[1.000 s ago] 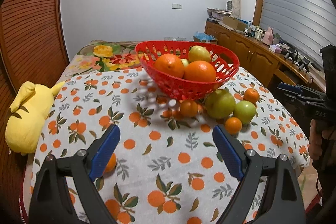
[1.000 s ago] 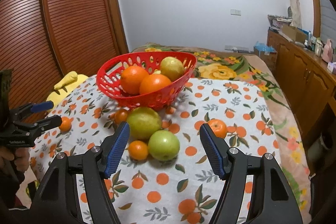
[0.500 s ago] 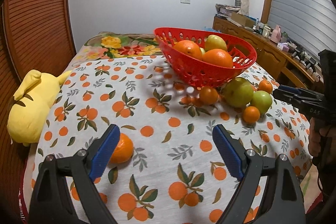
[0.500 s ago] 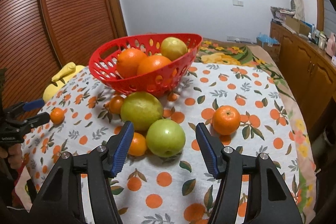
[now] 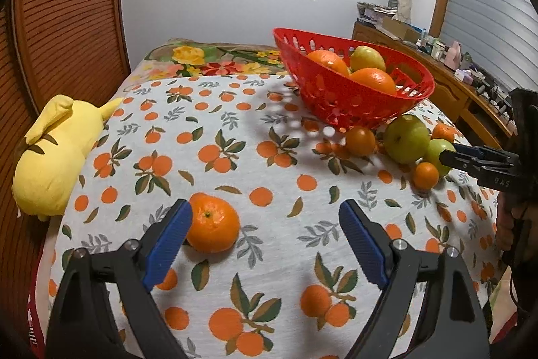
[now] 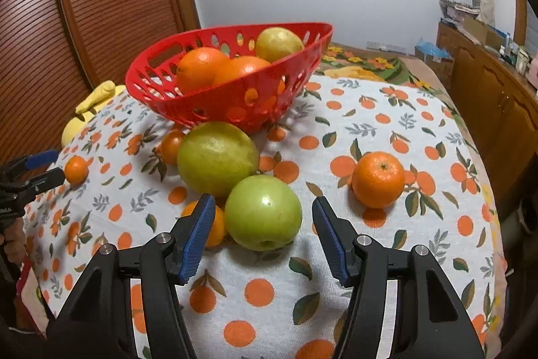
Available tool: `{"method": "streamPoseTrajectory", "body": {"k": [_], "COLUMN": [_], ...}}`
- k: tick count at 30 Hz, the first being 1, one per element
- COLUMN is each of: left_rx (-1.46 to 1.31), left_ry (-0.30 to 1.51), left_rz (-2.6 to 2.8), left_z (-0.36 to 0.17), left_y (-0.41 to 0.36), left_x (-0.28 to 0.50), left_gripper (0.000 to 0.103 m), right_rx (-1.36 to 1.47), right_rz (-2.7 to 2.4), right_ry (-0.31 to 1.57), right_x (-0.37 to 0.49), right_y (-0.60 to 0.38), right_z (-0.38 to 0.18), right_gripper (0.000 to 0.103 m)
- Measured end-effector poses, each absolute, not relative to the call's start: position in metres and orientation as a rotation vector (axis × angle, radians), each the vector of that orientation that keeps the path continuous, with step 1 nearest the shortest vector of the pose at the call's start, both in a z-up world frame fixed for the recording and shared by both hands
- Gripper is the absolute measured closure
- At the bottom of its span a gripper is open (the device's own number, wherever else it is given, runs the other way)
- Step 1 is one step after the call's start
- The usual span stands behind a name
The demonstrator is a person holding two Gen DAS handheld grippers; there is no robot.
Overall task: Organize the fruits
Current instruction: 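Move the left gripper to a mandarin while the right gripper approaches a green apple, then grasp the mandarin with the left gripper while the right gripper grasps the green apple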
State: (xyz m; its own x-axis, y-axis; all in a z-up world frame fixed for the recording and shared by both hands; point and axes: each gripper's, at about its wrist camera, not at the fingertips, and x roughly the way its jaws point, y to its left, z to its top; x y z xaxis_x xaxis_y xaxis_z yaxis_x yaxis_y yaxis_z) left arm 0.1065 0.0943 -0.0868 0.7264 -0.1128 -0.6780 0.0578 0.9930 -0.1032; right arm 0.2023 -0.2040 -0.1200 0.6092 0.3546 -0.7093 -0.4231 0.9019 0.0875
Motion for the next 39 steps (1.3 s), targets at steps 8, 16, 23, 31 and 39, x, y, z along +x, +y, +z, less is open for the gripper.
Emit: {"method": "streamPoseTrajectory", "body": {"k": [8, 16, 23, 31, 39], "left_rx": [-0.100, -0.106, -0.107, -0.129, -0.127], "left_ry": [0.767, 0.790, 0.814, 0.836, 0.821], "left_rz": [-0.074, -0.045, -0.016, -0.012, -0.043], "left_z": [-0.096, -0.105, -0.111, -0.119, -0.113], "left_y": [0.108, 0.115, 0.125, 0.132, 0.122], "left_x": [0.109, 0.114, 0.118, 0.121, 0.120], "left_gripper": [0.022, 0.033, 0.037, 0.048, 0.062], "right_rx": [-0.071, -0.063, -0.061, -0.080, -0.062], "right_rz": [0.469, 0.460, 0.460, 0.462, 0.471], "right_ry": [0.834, 0.844, 0.845, 0.850, 0.860], "right_x": [0.209, 0.214, 0.217, 0.217, 0.217], "right_y": [-0.203, -0.202, -0.201, -0.198, -0.199], "right_z": [-0.129, -0.130, -0.132, -0.135, -0.136], "right_gripper": [0.049, 0.049, 0.049, 0.049, 0.049]}}
